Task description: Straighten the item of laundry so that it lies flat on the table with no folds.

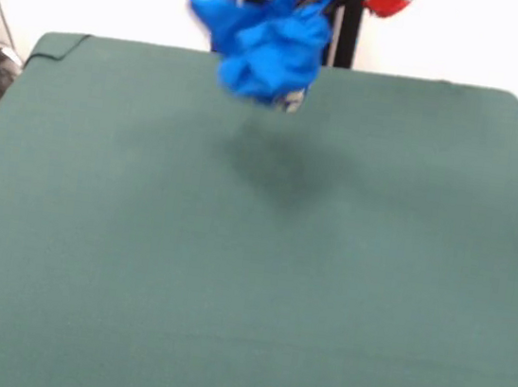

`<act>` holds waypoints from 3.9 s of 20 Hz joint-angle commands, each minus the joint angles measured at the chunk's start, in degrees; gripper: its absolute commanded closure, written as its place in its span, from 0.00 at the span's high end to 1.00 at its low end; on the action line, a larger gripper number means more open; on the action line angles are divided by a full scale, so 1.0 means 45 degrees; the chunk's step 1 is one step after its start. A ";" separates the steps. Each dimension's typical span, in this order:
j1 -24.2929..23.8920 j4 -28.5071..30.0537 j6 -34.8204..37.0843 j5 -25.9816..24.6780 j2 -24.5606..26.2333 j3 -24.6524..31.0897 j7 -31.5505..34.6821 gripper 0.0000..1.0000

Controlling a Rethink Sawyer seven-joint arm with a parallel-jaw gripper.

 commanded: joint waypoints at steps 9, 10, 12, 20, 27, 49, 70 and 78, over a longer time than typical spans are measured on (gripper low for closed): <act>-0.7897 0.3835 -1.1416 -0.3342 -0.1147 1.1649 0.6086 0.00; -0.8215 0.3790 -1.1446 -0.3722 -0.1047 1.1968 0.6253 0.00; -0.8526 0.3746 -1.1784 -0.4139 -0.0852 1.2325 0.6661 0.00; -0.6094 0.2390 -1.3149 -0.2145 0.0932 1.0039 0.5958 0.00; -0.5262 0.1903 -1.3797 -0.0859 0.1683 0.9524 0.6014 0.00; -0.2086 0.1900 -1.3688 0.3773 0.2371 0.7212 0.5181 1.00; 0.1743 0.2761 -1.2545 0.7819 0.1863 0.3038 0.3374 1.00; 0.0862 0.2626 -1.2306 0.7144 0.2347 0.3709 0.4003 1.00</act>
